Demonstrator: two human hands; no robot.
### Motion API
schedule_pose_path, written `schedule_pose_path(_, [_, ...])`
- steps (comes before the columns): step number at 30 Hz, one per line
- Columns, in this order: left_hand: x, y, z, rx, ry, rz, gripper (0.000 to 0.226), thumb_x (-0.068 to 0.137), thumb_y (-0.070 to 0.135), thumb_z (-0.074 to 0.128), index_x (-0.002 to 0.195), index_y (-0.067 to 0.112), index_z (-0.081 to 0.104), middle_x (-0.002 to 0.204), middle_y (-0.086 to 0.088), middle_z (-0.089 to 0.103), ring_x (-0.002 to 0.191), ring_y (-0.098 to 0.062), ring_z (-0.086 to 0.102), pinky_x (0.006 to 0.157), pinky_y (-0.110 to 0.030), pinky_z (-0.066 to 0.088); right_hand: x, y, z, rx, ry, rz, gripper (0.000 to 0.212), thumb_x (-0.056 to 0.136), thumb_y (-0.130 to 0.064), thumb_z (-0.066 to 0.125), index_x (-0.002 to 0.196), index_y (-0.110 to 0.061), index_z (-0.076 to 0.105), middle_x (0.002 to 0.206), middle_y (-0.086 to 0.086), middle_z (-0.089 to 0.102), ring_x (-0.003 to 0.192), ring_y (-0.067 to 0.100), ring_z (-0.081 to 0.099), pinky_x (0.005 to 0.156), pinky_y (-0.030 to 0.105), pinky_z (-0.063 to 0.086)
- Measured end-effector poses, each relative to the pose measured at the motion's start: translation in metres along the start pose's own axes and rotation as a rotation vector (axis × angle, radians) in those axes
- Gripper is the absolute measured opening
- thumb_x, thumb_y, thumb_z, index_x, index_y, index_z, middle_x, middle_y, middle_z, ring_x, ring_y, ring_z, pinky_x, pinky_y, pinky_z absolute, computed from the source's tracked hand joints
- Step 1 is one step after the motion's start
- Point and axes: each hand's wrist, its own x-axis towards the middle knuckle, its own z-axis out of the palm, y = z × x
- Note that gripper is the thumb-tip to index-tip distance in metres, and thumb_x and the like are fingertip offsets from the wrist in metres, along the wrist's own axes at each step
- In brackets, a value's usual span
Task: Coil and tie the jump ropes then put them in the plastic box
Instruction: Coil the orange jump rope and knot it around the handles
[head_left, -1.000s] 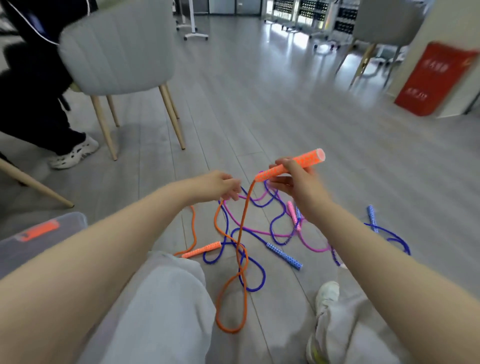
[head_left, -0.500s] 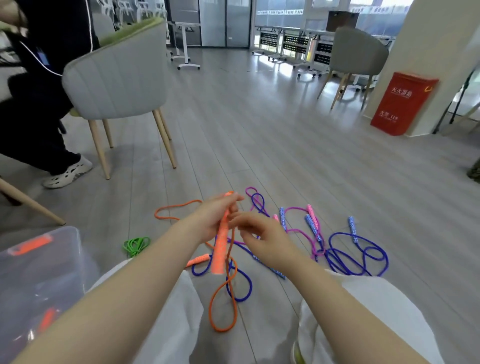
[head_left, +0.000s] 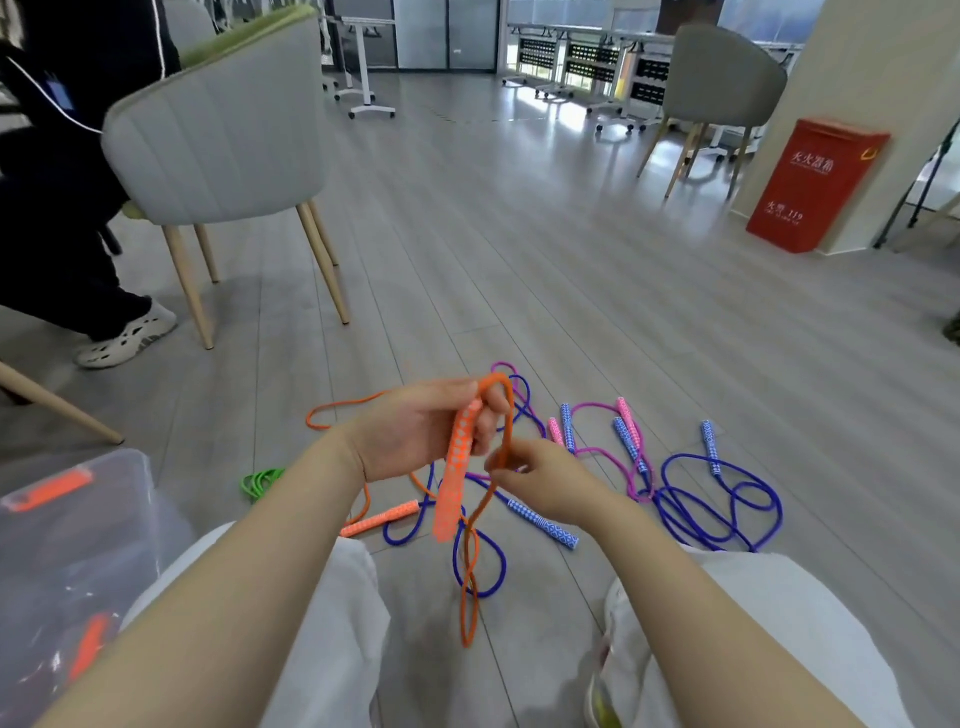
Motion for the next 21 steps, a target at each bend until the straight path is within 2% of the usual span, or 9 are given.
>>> schedule_pose_path(2, [0.001, 0.007, -0.006, -0.153, 0.035, 0.100, 0.023, 0.078, 0.029, 0.072, 0.093, 0.011, 0.071, 0.074, -0.001, 0.058, 0.070, -0.015, 0.056, 0.076, -0.029, 0.052, 0.001, 0.002, -0.005, 0.034, -0.042, 0.046, 0.014, 0.092, -0.025, 0.059, 0.102, -0.021, 0.069, 0.095, -0.006, 0.071, 0.089, 0.012, 0.065, 0.089, 0.035, 0.054])
schedule_pose_path(5, [0.002, 0.013, -0.014, -0.160, 0.193, 0.186, 0.022, 0.089, 0.025, 0.054, 0.093, 0.011, 0.071, 0.074, 0.000, 0.060, 0.068, -0.014, 0.057, 0.073, -0.028, 0.052, 0.000, -0.001, -0.017, 0.184, 0.045, 0.054, 0.010, 0.093, -0.020, 0.058, 0.099, -0.018, 0.067, 0.088, -0.003, 0.073, 0.075, 0.006, 0.067, 0.079, 0.027, 0.058])
schedule_pose_path(8, [0.008, 0.008, -0.015, 0.068, 0.410, 0.128, 0.026, 0.098, 0.015, 0.042, 0.097, 0.008, 0.068, 0.076, -0.001, 0.064, 0.067, -0.013, 0.058, 0.069, -0.024, 0.053, -0.002, -0.007, -0.030, 0.450, 0.297, 0.052, 0.008, 0.092, -0.014, 0.063, 0.099, -0.014, 0.061, 0.079, 0.002, 0.075, 0.069, 0.014, 0.069, 0.071, 0.029, 0.058])
schedule_pose_path(11, [0.011, -0.005, -0.012, 0.370, 0.526, -0.033, 0.026, 0.102, 0.016, 0.044, 0.099, 0.014, 0.070, 0.083, 0.004, 0.072, 0.073, -0.012, 0.061, 0.073, -0.023, 0.053, -0.008, -0.014, -0.040, 0.752, 0.376, 0.030, 0.005, 0.090, -0.011, 0.066, 0.093, -0.009, 0.063, 0.072, 0.002, 0.074, 0.064, 0.013, 0.068, 0.064, 0.024, 0.055])
schedule_pose_path(13, [0.011, -0.013, -0.009, 0.538, 0.489, -0.106, 0.025, 0.102, 0.019, 0.046, 0.105, 0.018, 0.071, 0.094, 0.008, 0.073, 0.080, -0.011, 0.063, 0.077, -0.021, 0.053, -0.013, -0.018, -0.043, 0.857, 0.351, 0.001, 0.008, 0.091, -0.015, 0.066, 0.095, -0.008, 0.067, 0.075, 0.003, 0.073, 0.066, 0.011, 0.067, 0.063, 0.021, 0.053])
schedule_pose_path(16, [0.014, -0.019, -0.001, 0.607, 0.383, -0.124, 0.025, 0.102, 0.020, 0.046, 0.115, 0.020, 0.068, 0.105, 0.012, 0.072, 0.086, -0.009, 0.065, 0.079, -0.019, 0.054, -0.014, -0.019, -0.040, 0.862, 0.355, -0.018, 0.010, 0.089, -0.019, 0.068, 0.092, -0.010, 0.070, 0.075, 0.004, 0.065, 0.067, 0.012, 0.061, 0.063, 0.022, 0.051])
schedule_pose_path(19, [0.015, -0.020, 0.006, 0.614, 0.311, -0.140, 0.026, 0.103, 0.022, 0.044, 0.116, 0.030, 0.065, 0.087, 0.020, 0.072, 0.083, -0.007, 0.065, 0.081, -0.022, 0.055, -0.013, -0.021, -0.039, 0.946, 0.341, -0.019, 0.014, 0.091, -0.015, 0.066, 0.096, -0.003, 0.069, 0.072, 0.006, 0.064, 0.063, 0.013, 0.060, 0.058, 0.021, 0.051])
schedule_pose_path(21, [0.016, -0.024, 0.008, 0.599, 0.287, -0.138, 0.025, 0.103, 0.025, 0.043, 0.115, 0.032, 0.064, 0.081, 0.013, 0.068, 0.082, -0.009, 0.064, 0.085, -0.027, 0.055, -0.013, -0.022, -0.039, 1.011, 0.273, -0.019, 0.014, 0.092, -0.013, 0.064, 0.097, -0.001, 0.067, 0.072, 0.007, 0.067, 0.063, 0.014, 0.063, 0.057, 0.021, 0.053])
